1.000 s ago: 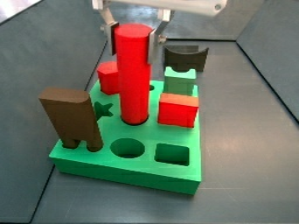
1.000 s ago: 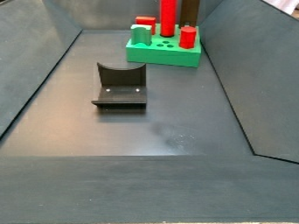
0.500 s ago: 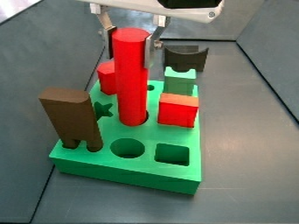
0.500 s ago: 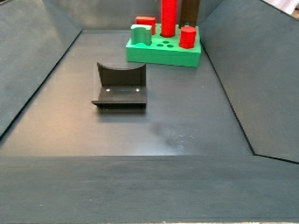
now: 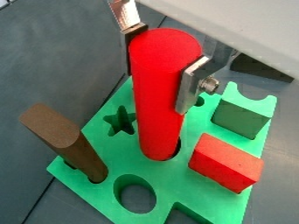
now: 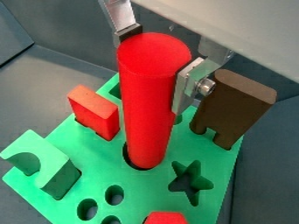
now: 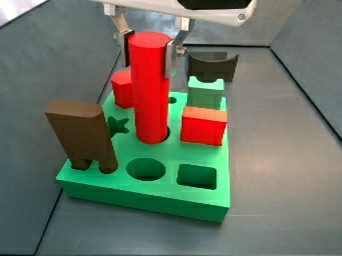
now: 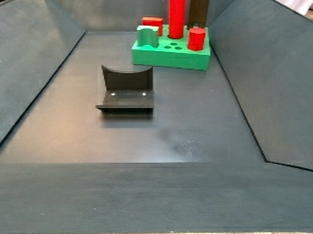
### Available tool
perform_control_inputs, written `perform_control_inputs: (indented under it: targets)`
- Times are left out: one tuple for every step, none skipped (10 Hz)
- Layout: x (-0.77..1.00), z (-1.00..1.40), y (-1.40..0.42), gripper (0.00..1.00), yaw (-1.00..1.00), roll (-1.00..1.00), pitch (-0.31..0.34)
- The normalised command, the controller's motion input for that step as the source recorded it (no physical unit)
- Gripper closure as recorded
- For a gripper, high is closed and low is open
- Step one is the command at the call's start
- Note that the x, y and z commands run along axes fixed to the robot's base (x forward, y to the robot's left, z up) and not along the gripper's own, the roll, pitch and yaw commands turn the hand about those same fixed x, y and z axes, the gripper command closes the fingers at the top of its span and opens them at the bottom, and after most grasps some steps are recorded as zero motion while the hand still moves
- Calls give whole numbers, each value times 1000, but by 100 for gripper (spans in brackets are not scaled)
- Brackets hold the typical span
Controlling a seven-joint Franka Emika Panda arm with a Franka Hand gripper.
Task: Pick up the round object. Move up. Place the round object on the fixture. Regrasp the round object. Move to above the board. Insert the round object.
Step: Insert the round object.
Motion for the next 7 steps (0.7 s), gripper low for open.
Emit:
perform_control_inputs:
  targets:
    - [269,-229,63,100,-103,-20,50]
    - [257,-240,57,100,-103,-17,54]
    - [220,-237,31,100,-100,-3,50]
    - [129,-254,3,100,-109,-4,24]
    - [0,-317,0,100,-103,0,0]
    - [-97,-354,-54,100,-134,46,-14]
    - [-111,-380,-86,100,-151,91,-26]
